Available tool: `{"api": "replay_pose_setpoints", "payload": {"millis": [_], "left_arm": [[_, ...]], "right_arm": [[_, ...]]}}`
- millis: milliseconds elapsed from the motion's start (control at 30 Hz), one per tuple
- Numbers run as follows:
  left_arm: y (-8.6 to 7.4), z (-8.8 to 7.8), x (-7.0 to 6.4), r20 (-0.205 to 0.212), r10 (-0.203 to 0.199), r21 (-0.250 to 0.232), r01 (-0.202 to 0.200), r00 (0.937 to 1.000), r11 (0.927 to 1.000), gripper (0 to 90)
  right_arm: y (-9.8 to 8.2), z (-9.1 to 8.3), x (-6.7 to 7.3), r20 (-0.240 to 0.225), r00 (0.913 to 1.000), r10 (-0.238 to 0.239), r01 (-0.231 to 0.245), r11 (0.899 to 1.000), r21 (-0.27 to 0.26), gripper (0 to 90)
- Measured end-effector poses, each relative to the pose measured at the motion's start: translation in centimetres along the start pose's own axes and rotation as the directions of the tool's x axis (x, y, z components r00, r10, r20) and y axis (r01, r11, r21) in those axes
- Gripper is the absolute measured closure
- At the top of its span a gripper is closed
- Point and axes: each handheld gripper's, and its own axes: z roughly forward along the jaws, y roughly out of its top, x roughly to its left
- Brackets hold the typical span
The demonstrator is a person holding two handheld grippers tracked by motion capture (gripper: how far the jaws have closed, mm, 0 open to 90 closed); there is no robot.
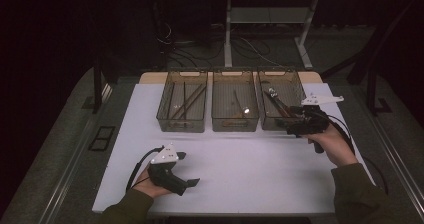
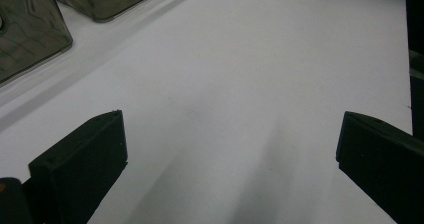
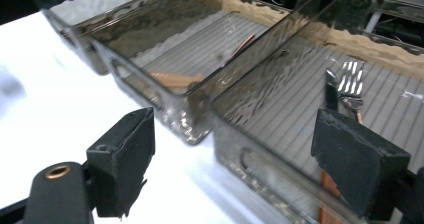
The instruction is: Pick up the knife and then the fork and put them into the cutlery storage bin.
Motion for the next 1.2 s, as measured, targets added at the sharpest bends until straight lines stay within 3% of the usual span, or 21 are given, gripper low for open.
{"api": "replay_pose_setpoints", "payload": {"millis": [433,800,1200], "left_arm": [[0.0,0.0,0.0,0.001,0.001,0.001,-0.001,1.0000,1.0000,0.0],[0.0,-0.1,-0.1,-0.002,-0.001,-0.003,0.001,1.0000,1.0000,0.0],[0.0,-0.1,-0.1,-0.006,0.000,-0.002,0.000,1.0000,1.0000,0.0]], "right_arm": [[-3.3,-1.1,2.3,-0.030,0.9989,-0.035,0.034,0.999,-0.035,14.8],[-6.1,-2.2,3.5,-0.041,0.9989,-0.022,0.020,0.998,-0.057,14.8],[-9.0,-2.6,4.8,-0.052,0.9979,-0.039,0.038,0.999,-0.019,14.8]]}}
